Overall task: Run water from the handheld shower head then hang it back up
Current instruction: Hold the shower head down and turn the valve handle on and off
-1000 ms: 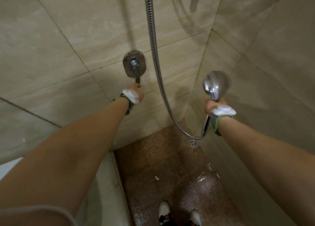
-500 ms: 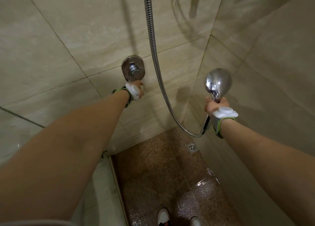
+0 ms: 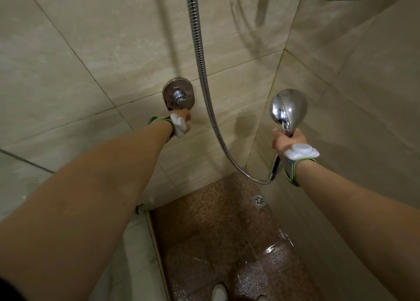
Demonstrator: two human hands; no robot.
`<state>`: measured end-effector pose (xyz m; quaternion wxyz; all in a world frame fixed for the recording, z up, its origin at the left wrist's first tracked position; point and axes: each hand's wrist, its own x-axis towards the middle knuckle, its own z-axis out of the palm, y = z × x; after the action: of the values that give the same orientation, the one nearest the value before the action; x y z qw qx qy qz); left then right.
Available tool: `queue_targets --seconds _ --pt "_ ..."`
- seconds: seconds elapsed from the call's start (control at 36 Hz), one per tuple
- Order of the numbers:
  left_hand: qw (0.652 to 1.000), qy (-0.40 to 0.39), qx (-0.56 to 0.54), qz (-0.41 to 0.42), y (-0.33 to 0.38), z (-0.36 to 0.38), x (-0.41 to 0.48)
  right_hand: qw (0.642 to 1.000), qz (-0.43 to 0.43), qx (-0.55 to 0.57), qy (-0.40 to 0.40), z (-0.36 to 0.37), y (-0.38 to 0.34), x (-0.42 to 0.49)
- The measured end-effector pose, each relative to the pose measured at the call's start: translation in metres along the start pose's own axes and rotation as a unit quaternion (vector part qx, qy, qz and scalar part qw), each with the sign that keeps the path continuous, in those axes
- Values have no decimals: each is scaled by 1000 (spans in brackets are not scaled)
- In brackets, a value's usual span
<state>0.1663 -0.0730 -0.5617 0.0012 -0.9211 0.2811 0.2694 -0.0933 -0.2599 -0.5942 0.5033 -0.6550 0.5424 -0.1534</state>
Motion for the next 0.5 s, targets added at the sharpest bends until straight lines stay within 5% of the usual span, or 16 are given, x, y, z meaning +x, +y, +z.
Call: queue_targets --seconds 0.28,0.5 --pt "998 -45 -39 -20 -9 4 -6 999 24 -32 -14 1 8 11" --pt "998 44 -50 -2 6 -4 -34 999 15 -28 -14 -3 -2 0"
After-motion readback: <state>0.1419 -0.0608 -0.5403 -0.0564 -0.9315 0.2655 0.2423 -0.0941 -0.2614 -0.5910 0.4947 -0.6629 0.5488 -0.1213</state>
